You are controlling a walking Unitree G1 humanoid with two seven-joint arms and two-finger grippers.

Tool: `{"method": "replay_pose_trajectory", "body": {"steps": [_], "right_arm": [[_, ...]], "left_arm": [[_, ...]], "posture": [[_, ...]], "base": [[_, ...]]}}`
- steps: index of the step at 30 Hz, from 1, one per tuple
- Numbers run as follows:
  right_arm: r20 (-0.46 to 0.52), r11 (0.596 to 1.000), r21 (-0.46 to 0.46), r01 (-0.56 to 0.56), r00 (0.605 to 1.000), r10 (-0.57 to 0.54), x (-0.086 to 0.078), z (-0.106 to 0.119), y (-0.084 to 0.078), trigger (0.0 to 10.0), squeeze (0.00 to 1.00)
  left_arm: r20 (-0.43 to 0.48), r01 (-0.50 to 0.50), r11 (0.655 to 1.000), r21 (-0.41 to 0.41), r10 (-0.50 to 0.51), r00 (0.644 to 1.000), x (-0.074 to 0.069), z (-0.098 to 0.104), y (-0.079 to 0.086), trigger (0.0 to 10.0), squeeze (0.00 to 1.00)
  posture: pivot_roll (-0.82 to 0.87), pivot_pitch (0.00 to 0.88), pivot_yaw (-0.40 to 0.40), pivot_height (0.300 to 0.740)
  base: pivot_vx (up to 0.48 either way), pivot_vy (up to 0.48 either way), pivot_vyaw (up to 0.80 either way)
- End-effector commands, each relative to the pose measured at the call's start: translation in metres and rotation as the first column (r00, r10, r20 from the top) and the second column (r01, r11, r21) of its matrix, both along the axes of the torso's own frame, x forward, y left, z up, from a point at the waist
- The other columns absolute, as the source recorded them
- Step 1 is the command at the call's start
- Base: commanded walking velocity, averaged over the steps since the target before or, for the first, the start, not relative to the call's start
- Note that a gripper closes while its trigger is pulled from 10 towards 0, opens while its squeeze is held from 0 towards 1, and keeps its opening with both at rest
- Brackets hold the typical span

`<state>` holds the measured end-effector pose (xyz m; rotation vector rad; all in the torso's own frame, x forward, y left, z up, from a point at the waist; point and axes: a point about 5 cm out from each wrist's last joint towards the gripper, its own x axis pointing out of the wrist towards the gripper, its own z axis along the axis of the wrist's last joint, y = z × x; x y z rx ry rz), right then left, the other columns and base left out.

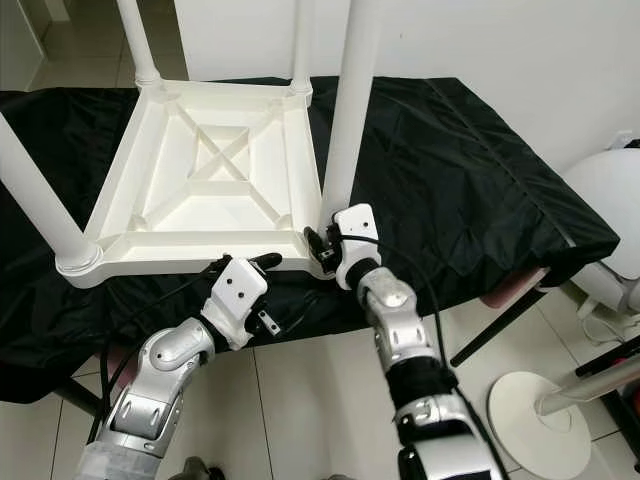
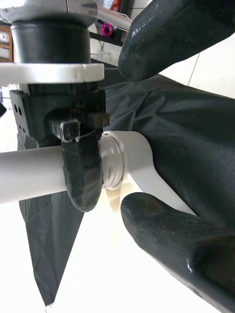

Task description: Building children table

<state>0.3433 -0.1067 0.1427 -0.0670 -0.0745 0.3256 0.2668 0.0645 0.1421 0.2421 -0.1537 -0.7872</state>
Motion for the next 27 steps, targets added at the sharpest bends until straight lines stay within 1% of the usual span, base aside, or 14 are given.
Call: {"method": "replay_pose_trajectory", "body": {"steps": [1,2,3,4,6,7,9,11,16,17,21,23,25,27], "right_arm": [[-0.087,0.993,-0.009,0.116,0.989,-0.117,-0.003,-0.019,-0.012,10.0,0.00],[-0.085,0.983,0.007,0.186,0.979,-0.185,-0.005,-0.019,-0.008,10.0,0.00],[-0.085,0.983,0.007,0.186,0.979,-0.185,-0.005,-0.019,-0.008,10.0,0.00],[-0.077,0.960,0.027,0.279,0.958,-0.276,-0.009,-0.016,-0.003,10.0,0.00],[-0.070,0.950,0.038,0.310,0.949,-0.307,-0.010,-0.015,0.000,10.0,0.00],[-0.070,0.950,0.038,0.310,0.949,-0.307,-0.010,-0.015,0.000,10.0,0.00],[-0.058,0.956,0.070,0.285,0.958,-0.281,-0.012,-0.010,0.012,10.0,0.00],[-0.040,0.963,0.067,0.260,0.965,-0.258,-0.015,-0.005,0.016,10.0,0.00],[-0.030,0.962,0.090,0.258,0.966,-0.256,-0.018,-0.004,0.013,10.0,0.00],[0.010,0.959,0.133,0.251,0.967,-0.254,-0.020,0.003,0.010,10.0,1.00],[0.037,0.953,0.144,0.267,0.961,-0.274,-0.023,0.007,0.005,10.0,1.00],[0.051,0.959,0.142,0.244,0.966,-0.254,-0.028,0.006,0.003,10.0,1.00],[0.074,0.965,0.122,0.233,0.967,-0.243,-0.033,0.006,0.001,10.0,1.00],[0.092,0.969,0.067,0.240,0.965,-0.245,-0.041,0.003,-0.003,10.0,1.00]], "left_arm": [[0.009,-0.105,0.994,-0.017,0.105,0.994,0.002,-0.001,0.002,10.0,0.00],[0.009,-0.105,0.994,-0.016,0.106,0.994,0.002,-0.001,0.001,10.0,0.00],[0.009,-0.105,0.994,-0.016,0.106,0.994,0.002,-0.001,0.001,10.0,0.00],[0.011,-0.106,0.994,-0.016,0.107,0.994,0.002,-0.001,0.001,10.0,0.00],[0.012,-0.107,0.994,-0.017,0.107,0.994,0.002,-0.001,0.001,10.0,0.00],[0.012,-0.107,0.994,-0.017,0.107,0.994,0.002,-0.001,0.001,10.0,0.00],[0.013,-0.106,0.994,-0.016,0.106,0.994,0.002,-0.002,0.001,10.0,0.00],[0.012,-0.104,0.994,-0.017,0.104,0.994,0.001,-0.002,0.000,10.0,0.00],[0.013,-0.104,0.994,-0.015,0.104,0.994,0.001,-0.002,-0.001,10.0,0.00],[0.013,-0.107,0.994,-0.016,0.107,0.994,0.001,-0.003,0.000,10.0,0.00],[0.012,-0.107,0.994,-0.015,0.107,0.994,-0.001,-0.003,0.000,10.0,0.00],[0.010,-0.106,0.994,-0.014,0.106,0.994,-0.002,-0.004,0.000,10.0,0.00],[0.008,-0.105,0.994,-0.011,0.106,0.994,-0.002,-0.005,0.000,10.0,0.00],[0.007,-0.102,0.995,-0.006,0.102,0.995,-0.003,-0.005,0.001,10.0,0.00]], "posture": [[-0.04,0.084,-0.053,0.740],[-0.04,0.082,-0.055,0.740],[-0.04,0.082,-0.055,0.740],[-0.04,0.078,-0.057,0.740],[-0.04,0.078,-0.057,0.740],[-0.04,0.078,-0.057,0.740],[-0.04,0.074,-0.058,0.740],[-0.04,0.072,-0.060,0.740],[-0.03,0.071,-0.063,0.740],[-0.03,0.069,-0.065,0.740],[-0.03,0.070,-0.065,0.740],[-0.03,0.069,-0.064,0.740],[-0.03,0.071,-0.062,0.740],[-0.03,0.072,-0.061,0.740]], "base": [[0.000,0.000,0.00],[0.000,0.000,0.00],[0.000,0.000,0.00],[0.000,0.000,0.00],[0.000,0.000,0.00],[0.000,0.000,0.00],[0.000,0.000,0.00],[0.000,0.000,0.00],[0.000,0.000,0.00],[0.000,0.000,0.00],[0.000,0.000,0.00],[0.000,0.000,0.00],[0.000,0.000,0.00],[0.000,0.000,0.00]]}}
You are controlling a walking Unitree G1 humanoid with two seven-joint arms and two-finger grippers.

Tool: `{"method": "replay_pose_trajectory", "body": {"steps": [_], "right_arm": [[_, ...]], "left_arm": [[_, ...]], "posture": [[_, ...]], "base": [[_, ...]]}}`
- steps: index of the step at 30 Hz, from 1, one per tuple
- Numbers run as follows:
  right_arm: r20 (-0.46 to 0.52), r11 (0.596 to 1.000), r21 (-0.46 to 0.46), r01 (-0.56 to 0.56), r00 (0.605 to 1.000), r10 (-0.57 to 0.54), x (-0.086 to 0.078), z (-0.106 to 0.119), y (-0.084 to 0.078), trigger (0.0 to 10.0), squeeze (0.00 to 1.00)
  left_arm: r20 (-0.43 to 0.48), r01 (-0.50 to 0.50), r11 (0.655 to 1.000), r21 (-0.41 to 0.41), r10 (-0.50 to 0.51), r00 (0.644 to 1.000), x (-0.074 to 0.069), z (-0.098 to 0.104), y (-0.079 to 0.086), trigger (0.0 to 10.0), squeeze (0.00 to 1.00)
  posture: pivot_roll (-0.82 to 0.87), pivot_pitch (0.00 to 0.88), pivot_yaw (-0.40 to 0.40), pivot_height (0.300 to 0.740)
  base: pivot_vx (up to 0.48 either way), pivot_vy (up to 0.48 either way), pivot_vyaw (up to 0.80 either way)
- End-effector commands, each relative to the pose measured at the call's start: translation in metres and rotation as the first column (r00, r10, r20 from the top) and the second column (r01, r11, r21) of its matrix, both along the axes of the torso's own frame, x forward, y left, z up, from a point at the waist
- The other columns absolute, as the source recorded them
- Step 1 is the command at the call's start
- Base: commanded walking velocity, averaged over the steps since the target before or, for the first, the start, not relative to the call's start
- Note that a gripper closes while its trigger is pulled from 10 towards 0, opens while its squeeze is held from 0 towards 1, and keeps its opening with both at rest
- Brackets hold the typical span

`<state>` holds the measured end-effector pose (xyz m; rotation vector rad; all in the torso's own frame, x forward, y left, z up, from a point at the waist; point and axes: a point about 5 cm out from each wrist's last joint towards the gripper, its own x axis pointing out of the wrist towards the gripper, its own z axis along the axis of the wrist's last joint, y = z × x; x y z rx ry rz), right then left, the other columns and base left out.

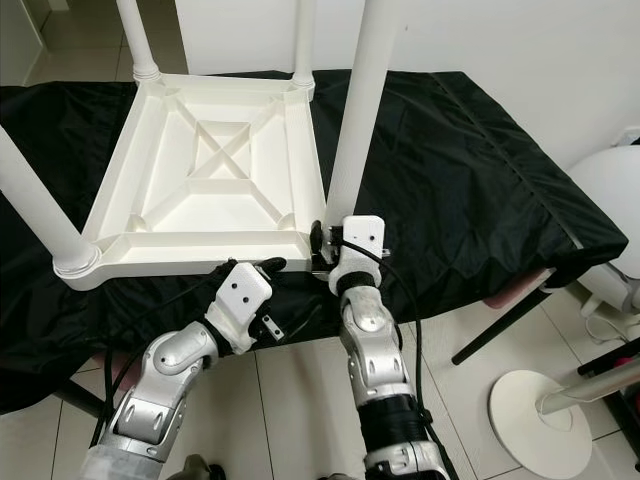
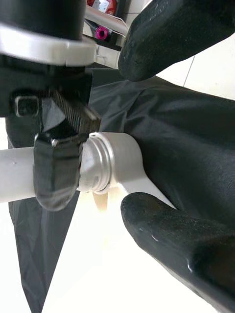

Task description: Building children table

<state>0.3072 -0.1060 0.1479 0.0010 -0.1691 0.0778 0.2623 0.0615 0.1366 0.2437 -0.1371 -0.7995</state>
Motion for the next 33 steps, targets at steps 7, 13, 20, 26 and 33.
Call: {"method": "replay_pose_trajectory", "body": {"steps": [7,13,20,26,33], "right_arm": [[0.048,0.983,-0.170,-0.074,0.995,0.083,-0.029,-0.008,-0.009,10.0,0.00],[0.071,0.950,-0.231,-0.208,0.971,0.230,-0.057,-0.015,-0.007,1.1,0.00],[0.013,0.893,-0.226,-0.390,0.915,0.403,-0.065,-0.026,0.011,0.0,0.00],[-0.028,0.846,-0.197,-0.495,0.866,0.500,-0.056,-0.030,0.025,0.0,0.00],[-0.020,0.830,-0.177,-0.529,0.845,0.534,-0.040,-0.021,0.030,10.0,0.00]], "left_arm": [[0.020,-0.108,0.994,-0.009,0.108,0.994,-0.001,0.000,0.007,10.0,0.00],[0.023,-0.110,0.994,0.000,0.110,0.994,0.000,0.001,0.012,10.0,0.00],[0.042,-0.135,0.991,0.009,0.134,0.990,0.004,0.005,0.021,10.0,0.00],[0.047,-0.155,0.988,0.013,0.155,0.987,0.006,0.007,0.028,10.0,0.00],[0.046,-0.165,0.986,0.011,0.164,0.985,0.006,0.007,0.029,10.0,0.00]], "posture": [[-0.04,0.084,-0.051,0.740],[-0.05,0.089,-0.044,0.740],[-0.05,0.088,-0.039,0.740],[-0.04,0.090,-0.042,0.740],[-0.03,0.095,-0.041,0.740]], "base": [[0.000,0.000,0.00],[0.000,0.000,0.00],[0.000,0.000,0.00],[0.000,0.000,0.00],[0.000,0.000,0.00]]}}
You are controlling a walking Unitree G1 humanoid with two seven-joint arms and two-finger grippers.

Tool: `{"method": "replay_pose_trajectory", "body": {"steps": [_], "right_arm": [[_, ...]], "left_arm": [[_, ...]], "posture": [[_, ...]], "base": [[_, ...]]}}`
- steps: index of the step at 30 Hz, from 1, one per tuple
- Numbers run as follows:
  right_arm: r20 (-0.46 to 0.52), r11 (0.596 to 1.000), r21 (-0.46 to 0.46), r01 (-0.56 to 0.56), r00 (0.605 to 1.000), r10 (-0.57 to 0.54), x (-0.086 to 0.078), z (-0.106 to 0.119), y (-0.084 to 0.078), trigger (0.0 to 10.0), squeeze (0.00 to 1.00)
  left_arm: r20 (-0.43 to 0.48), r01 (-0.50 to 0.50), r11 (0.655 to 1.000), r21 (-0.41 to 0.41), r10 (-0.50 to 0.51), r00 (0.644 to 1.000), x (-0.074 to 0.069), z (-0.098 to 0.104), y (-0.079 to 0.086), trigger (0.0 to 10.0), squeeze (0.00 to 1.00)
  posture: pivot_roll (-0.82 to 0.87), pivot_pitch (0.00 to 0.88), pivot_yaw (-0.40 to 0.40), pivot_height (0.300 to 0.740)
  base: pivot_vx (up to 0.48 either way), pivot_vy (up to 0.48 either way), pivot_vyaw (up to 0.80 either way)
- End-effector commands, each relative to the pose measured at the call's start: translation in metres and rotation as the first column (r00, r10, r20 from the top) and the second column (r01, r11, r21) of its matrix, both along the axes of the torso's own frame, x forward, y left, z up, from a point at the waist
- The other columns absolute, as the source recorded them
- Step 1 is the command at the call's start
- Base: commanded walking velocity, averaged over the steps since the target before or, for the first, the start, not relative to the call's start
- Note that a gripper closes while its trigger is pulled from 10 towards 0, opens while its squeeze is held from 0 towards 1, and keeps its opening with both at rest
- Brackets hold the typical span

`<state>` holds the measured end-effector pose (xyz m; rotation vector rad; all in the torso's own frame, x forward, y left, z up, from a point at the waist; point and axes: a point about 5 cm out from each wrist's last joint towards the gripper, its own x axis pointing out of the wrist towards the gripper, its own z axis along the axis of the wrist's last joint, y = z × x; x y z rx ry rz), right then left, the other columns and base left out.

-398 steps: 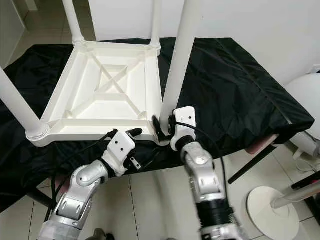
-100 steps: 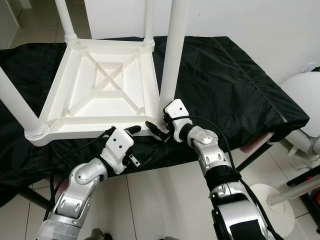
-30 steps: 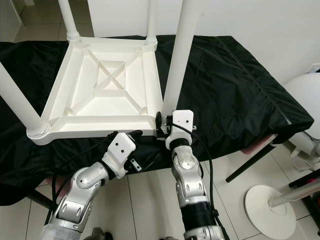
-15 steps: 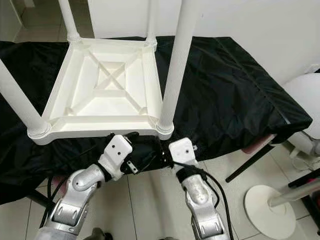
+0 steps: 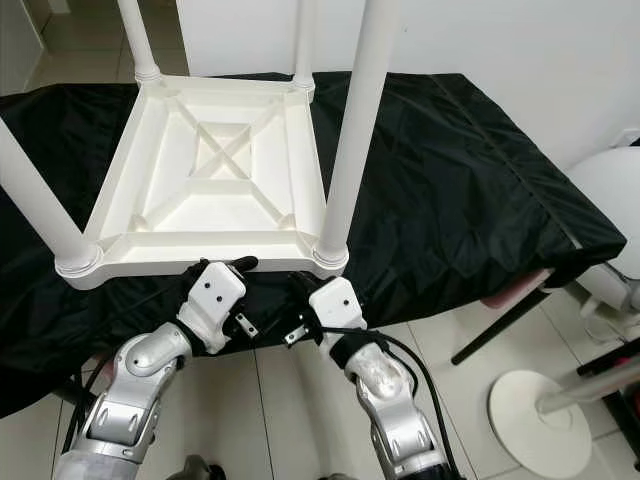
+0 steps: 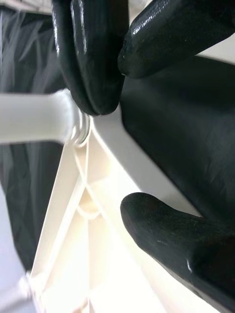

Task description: Building children table

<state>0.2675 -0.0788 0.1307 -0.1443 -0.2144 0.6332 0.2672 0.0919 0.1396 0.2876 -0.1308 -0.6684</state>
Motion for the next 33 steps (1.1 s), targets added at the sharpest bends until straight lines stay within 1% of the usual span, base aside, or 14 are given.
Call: {"method": "replay_pose_trajectory", "body": {"steps": [1,7,13,16,18,19,20,21,26,27,29,30,32,33], "right_arm": [[-0.029,1.000,0.005,-0.025,0.999,0.025,0.002,-0.002,0.003,10.0,0.00],[-0.001,0.996,0.079,-0.042,0.999,0.042,0.027,0.020,0.006,10.0,0.00],[0.003,0.996,0.078,-0.031,1.000,0.031,0.033,0.022,-0.001,10.0,0.00],[-0.009,0.997,0.077,0.025,1.000,-0.024,0.039,0.021,-0.018,10.0,0.00],[-0.009,0.997,0.073,0.036,0.999,-0.035,0.040,0.021,-0.021,10.0,0.00],[-0.016,0.995,0.072,0.069,0.998,-0.068,0.042,0.019,-0.031,10.0,0.00],[-0.022,0.994,0.073,0.083,0.996,-0.082,0.042,0.018,-0.036,10.0,0.00],[-0.022,0.994,0.073,0.083,0.996,-0.082,0.042,0.018,-0.036,10.0,0.00],[-0.027,0.985,0.087,0.151,0.988,-0.149,0.044,0.017,-0.053,10.0,0.00],[-0.027,0.985,0.087,0.151,0.988,-0.149,0.044,0.017,-0.053,10.0,0.00],[-0.023,0.976,0.088,0.198,0.980,-0.197,0.046,0.018,-0.065,10.0,0.00],[-0.023,0.976,0.088,0.198,0.980,-0.197,0.046,0.018,-0.065,10.0,0.00],[-0.022,0.964,0.095,0.249,0.968,-0.248,0.049,0.019,-0.078,10.0,0.00],[-0.022,0.964,0.095,0.249,0.968,-0.248,0.049,0.019,-0.078,10.0,0.00]], "left_arm": [[0.023,-0.035,0.999,-0.014,0.035,0.999,0.001,0.005,-0.002,10.0,0.00],[0.023,-0.044,0.999,-0.018,0.045,0.999,0.002,0.005,-0.001,10.0,0.00],[0.024,-0.048,0.999,-0.020,0.049,0.999,0.003,0.006,-0.001,10.0,0.00],[0.033,-0.066,0.997,-0.026,0.066,0.997,0.002,0.008,0.000,10.0,0.00],[0.035,-0.072,0.997,-0.027,0.073,0.997,0.002,0.008,0.001,10.0,0.00],[0.037,-0.085,0.996,-0.029,0.086,0.996,0.003,0.008,0.002,10.0,0.00],[0.036,-0.087,0.996,-0.029,0.088,0.996,0.003,0.008,0.003,10.0,0.00],[0.036,-0.087,0.996,-0.029,0.088,0.996,0.003,0.008,0.003,10.0,0.00],[0.031,-0.083,0.996,-0.016,0.084,0.996,0.003,0.005,0.004,10.0,0.00],[0.031,-0.083,0.996,-0.016,0.084,0.996,0.003,0.005,0.004,10.0,0.00],[0.029,-0.082,0.997,-0.012,0.082,0.996,0.003,0.004,0.005,10.0,0.00],[0.029,-0.082,0.997,-0.012,0.082,0.996,0.003,0.004,0.005,10.0,0.00],[0.028,-0.079,0.997,-0.010,0.079,0.996,0.003,0.004,0.005,10.0,0.00],[0.028,-0.079,0.997,-0.010,0.079,0.996,0.003,0.004,0.005,10.0,0.00]], "posture": [[-0.03,0.095,-0.039,0.740],[-0.03,0.104,-0.031,0.740],[-0.03,0.109,-0.037,0.740],[-0.03,0.110,-0.040,0.740],[-0.03,0.110,-0.040,0.740],[-0.03,0.112,-0.041,0.740],[-0.04,0.113,-0.038,0.740],[-0.04,0.113,-0.038,0.740],[-0.05,0.117,-0.034,0.740],[-0.05,0.117,-0.034,0.740],[-0.05,0.119,-0.031,0.740],[-0.05,0.119,-0.031,0.740],[-0.05,0.119,-0.028,0.740],[-0.05,0.119,-0.028,0.740]], "base": [[0.000,0.000,0.00],[0.000,0.000,0.00],[0.000,0.000,0.00],[0.000,0.000,0.00],[0.000,0.000,0.00],[0.000,0.000,0.00],[0.000,0.000,0.00],[0.000,0.000,0.00],[0.000,0.000,0.00],[0.000,0.000,0.00],[0.000,0.000,0.00],[0.000,0.000,0.00],[0.000,0.000,0.00],[0.000,0.000,0.00]]}}
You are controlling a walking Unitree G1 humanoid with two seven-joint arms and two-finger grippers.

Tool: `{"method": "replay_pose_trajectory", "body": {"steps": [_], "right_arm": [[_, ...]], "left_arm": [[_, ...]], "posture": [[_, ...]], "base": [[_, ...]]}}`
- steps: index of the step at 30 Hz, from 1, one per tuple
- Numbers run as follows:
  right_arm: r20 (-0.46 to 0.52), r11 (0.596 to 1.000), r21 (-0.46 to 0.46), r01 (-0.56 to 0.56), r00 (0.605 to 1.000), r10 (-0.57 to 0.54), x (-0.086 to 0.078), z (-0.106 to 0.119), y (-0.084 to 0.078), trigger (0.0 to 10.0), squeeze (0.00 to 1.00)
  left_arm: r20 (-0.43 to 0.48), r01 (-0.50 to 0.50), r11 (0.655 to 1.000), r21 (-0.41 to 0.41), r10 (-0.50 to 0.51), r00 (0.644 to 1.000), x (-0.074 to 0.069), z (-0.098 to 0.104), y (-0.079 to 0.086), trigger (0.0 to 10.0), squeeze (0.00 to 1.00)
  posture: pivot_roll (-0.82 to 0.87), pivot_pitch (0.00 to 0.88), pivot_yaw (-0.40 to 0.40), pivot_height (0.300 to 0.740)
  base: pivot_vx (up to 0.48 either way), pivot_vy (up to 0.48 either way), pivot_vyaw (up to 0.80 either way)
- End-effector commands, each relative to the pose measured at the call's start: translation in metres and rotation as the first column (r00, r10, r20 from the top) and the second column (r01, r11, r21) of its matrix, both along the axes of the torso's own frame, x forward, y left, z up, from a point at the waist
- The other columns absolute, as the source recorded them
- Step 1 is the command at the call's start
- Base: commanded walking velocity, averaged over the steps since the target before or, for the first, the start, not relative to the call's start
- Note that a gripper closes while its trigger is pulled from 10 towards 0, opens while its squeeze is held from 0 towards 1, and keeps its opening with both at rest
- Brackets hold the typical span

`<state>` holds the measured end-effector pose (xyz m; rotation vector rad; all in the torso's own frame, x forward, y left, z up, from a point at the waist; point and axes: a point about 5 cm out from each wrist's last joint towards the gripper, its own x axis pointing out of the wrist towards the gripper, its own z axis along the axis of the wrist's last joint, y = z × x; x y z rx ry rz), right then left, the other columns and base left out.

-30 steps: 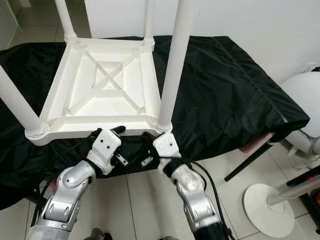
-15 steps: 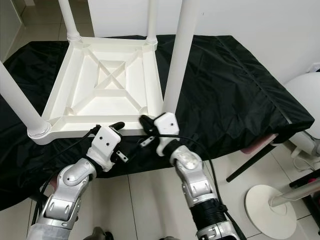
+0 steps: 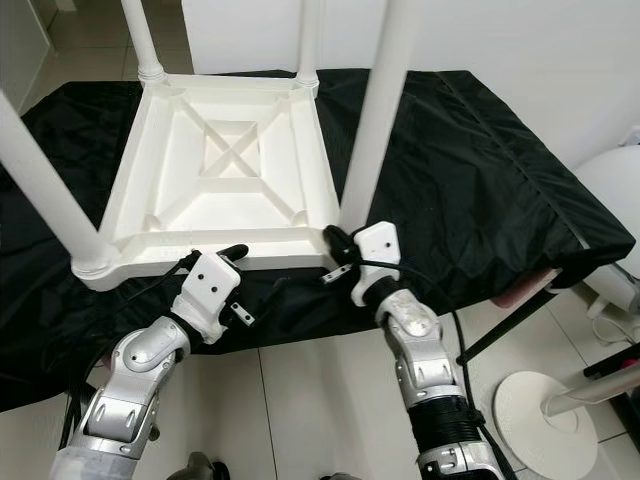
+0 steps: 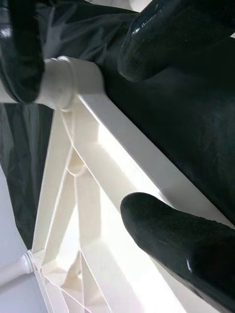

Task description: Building children table

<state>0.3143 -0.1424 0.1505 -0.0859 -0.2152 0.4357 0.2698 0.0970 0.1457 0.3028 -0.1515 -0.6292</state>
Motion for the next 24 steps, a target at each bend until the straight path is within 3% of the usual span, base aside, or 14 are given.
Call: {"method": "replay_pose_trajectory", "body": {"steps": [1,11,16,18,24], "right_arm": [[-0.003,0.997,0.018,0.081,0.997,-0.081,0.002,0.000,-0.020,10.0,0.00],[-0.007,0.985,0.003,0.172,0.985,-0.172,0.003,-0.002,-0.046,10.0,0.00],[-0.001,0.994,-0.008,0.113,0.994,-0.113,0.001,-0.002,-0.033,10.0,0.00],[0.005,0.998,-0.006,0.064,0.998,-0.064,-0.005,-0.004,-0.018,10.0,0.00],[0.005,0.995,0.031,0.098,0.995,-0.098,-0.014,-0.010,-0.007,10.0,0.00]], "left_arm": [[-0.001,-0.042,0.999,-0.011,0.042,0.999,0.000,-0.002,0.000,10.0,0.00],[-0.007,-0.032,0.999,0.001,0.032,0.999,0.001,-0.005,-0.001,10.0,0.00],[-0.008,-0.018,1.000,0.010,0.018,1.000,0.002,-0.006,-0.003,10.0,0.00],[-0.006,-0.014,1.000,0.016,0.014,1.000,0.003,-0.006,-0.003,10.0,0.00],[-0.019,-0.050,0.999,0.006,0.050,0.999,0.003,-0.007,-0.001,10.0,0.00]], "posture": [[-0.05,0.119,-0.026,0.740],[-0.06,0.119,-0.020,0.740],[-0.06,0.120,-0.022,0.740],[-0.06,0.121,-0.026,0.740],[-0.06,0.120,-0.029,0.740]], "base": [[0.000,0.000,0.00],[0.000,0.000,0.00],[0.000,0.000,0.00],[0.000,0.000,0.00],[0.000,0.000,0.00]]}}
